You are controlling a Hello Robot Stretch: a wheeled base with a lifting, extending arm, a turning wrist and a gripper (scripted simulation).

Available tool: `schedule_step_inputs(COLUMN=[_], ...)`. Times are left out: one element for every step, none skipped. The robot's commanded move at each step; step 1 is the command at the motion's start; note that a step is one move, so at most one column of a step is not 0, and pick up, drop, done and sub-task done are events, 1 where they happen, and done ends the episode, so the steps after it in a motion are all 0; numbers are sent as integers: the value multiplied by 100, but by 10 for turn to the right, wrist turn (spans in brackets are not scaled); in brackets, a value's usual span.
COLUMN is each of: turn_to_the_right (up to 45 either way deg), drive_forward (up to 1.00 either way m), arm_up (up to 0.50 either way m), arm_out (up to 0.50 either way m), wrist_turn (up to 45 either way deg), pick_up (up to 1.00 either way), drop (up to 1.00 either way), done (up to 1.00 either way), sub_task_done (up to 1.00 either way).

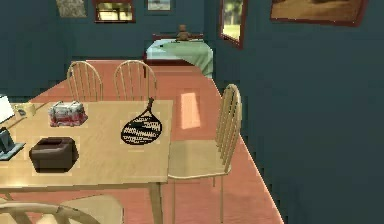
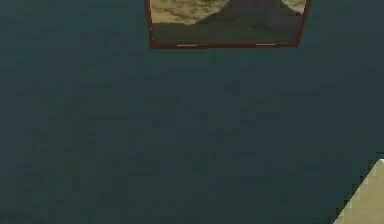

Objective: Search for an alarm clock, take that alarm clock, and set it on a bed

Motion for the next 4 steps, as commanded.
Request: schedule_step_inputs(turn_to_the_right=[180, 0, 450, 450], drive_forward=[0, 80, 0, 0], arm_up=[0, 0, 0, 0], arm_out=[0, 0, 0, 0], wrist_turn=[0, 0, 0, 0], pick_up=[0, 0, 0, 0], drop=[0, 0, 0, 0], done=[0, 0, 0, 0], sub_task_done=[0, 0, 0, 0])
